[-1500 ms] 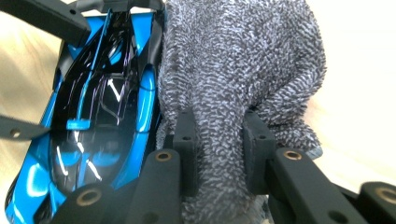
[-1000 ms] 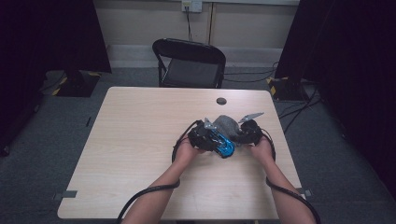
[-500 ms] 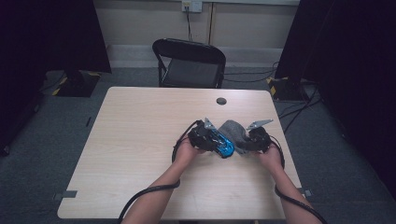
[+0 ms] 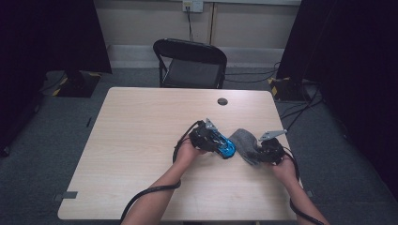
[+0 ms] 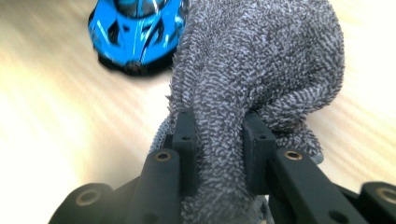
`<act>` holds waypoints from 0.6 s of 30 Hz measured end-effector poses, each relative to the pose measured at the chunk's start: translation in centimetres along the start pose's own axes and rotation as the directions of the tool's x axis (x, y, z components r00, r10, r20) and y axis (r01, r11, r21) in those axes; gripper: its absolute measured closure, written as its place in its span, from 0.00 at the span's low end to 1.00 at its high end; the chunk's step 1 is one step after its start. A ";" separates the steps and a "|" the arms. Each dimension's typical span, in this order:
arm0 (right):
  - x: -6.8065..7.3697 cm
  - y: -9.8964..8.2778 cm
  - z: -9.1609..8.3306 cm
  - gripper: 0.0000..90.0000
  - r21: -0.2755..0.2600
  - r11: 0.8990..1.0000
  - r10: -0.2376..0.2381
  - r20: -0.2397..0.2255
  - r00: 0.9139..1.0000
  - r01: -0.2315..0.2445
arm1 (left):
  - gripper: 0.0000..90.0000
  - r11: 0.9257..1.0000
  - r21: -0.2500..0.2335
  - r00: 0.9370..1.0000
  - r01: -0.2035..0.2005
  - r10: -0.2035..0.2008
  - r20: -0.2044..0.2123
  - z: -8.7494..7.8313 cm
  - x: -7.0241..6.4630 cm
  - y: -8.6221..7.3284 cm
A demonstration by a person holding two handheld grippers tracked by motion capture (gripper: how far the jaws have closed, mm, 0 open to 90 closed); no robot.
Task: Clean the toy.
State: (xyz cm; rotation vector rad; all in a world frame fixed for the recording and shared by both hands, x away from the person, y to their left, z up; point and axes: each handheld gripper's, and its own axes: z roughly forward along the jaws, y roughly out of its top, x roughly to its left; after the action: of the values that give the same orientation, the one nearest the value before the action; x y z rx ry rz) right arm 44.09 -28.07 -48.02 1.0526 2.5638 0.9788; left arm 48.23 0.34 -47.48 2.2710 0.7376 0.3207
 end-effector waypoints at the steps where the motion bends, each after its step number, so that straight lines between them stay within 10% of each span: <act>1: 0.1 -0.2 -0.2 0.79 0.003 1.000 -0.003 0.002 1.000 0.003 | 0.41 1.000 0.000 1.000 0.001 -0.001 0.000 0.0 0.0 0.0; 18: 0.7 -3.3 -4.1 0.78 -0.015 1.000 0.018 0.010 1.000 -0.018 | 0.41 1.000 0.001 1.000 0.003 -0.003 -0.004 0.0 -0.1 0.0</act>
State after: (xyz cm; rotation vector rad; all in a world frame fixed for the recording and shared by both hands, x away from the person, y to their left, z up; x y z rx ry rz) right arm 40.09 -31.38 -47.04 1.0754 2.5392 0.9931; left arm 48.18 0.30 -47.47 2.2706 0.7430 0.3234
